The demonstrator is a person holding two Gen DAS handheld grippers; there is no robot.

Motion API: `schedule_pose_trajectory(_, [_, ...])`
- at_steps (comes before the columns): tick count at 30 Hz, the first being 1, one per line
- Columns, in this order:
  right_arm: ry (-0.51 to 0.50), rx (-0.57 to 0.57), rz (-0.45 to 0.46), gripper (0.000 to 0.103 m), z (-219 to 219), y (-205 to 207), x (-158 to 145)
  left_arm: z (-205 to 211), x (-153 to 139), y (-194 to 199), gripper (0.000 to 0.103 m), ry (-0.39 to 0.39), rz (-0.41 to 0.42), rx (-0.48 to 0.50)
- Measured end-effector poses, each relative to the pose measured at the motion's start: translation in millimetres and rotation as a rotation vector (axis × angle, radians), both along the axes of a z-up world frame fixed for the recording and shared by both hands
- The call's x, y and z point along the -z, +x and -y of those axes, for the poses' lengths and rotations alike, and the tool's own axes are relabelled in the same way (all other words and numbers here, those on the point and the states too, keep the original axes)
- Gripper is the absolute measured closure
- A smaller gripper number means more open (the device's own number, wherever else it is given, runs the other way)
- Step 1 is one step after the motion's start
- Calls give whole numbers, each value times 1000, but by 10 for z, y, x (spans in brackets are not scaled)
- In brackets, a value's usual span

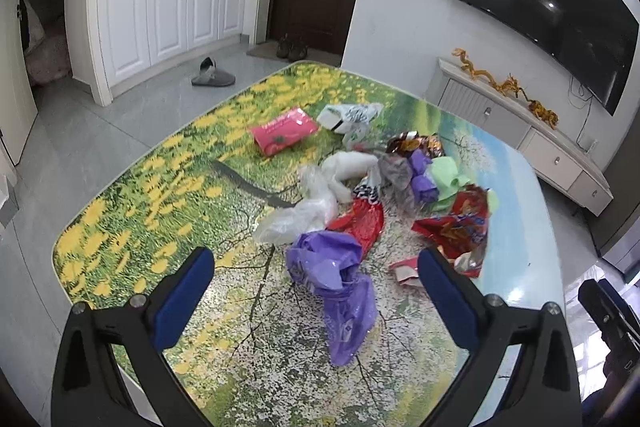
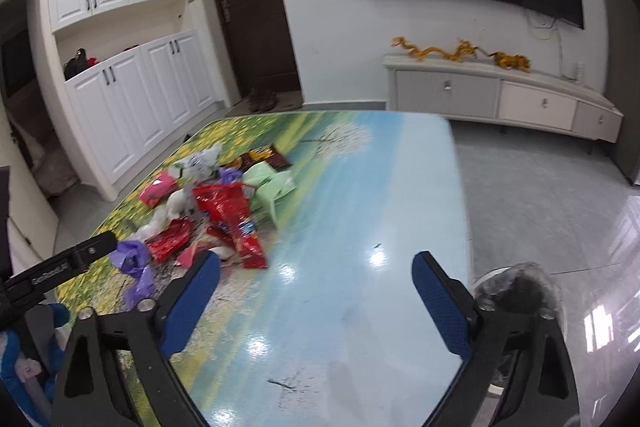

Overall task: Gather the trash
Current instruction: 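Grasp the purple plastic bag with the left gripper while the right gripper grasps the pink wrapper, then lift the purple bag with the left gripper while the right gripper lifts the pink wrapper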

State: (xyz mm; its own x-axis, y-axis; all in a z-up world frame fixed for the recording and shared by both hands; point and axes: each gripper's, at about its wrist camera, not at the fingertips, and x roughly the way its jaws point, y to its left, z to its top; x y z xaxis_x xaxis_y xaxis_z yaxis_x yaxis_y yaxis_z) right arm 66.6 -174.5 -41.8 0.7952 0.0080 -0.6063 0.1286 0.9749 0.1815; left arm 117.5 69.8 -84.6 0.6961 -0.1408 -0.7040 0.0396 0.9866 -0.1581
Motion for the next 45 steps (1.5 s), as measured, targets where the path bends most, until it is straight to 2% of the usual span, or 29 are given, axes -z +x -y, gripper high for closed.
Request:
schedule_pose_trajectory(2, [27, -21, -17, 21, -13, 50, 47, 7, 89, 63, 3, -13, -24, 4])
schedule_pose_trajectory(4, [61, -61, -31, 34, -40, 139, 97, 14, 157, 106, 6, -21, -38, 8])
schedule_pose_trajectory(7, [99, -117, -51, 46, -71, 274, 145, 22, 244, 167, 10, -38, -56, 17])
schedule_pose_trajectory(10, [145, -206, -52, 52, -172, 373, 151, 20, 294, 207, 13, -56, -66, 26])
schedule_pose_trajectory(13, [167, -306, -52, 52, -345, 462, 164, 5, 358, 260, 17, -70, -76, 36])
schedule_pose_trajectory(17, [177, -411, -60, 52, -594, 609, 179, -20, 447, 308, 28, -74, -95, 46])
schedule_pose_trajectory(24, [155, -459, -94, 52, -758, 971, 304, -76, 504, 332, 43, -97, -104, 72])
schedule_pose_trajectory(33, [133, -515, -164, 52, -772, 1114, 536, -142, 449, 186, 47, -113, -76, 119])
schedule_pose_trajectory(40, [55, -555, -197, 40, -839, 975, 643, -191, 351, 88, 47, -97, -51, 114])
schedule_pose_trajectory(45, [30, -547, -200, 39, -826, 833, 676, -208, 316, 40, 47, -90, -43, 113])
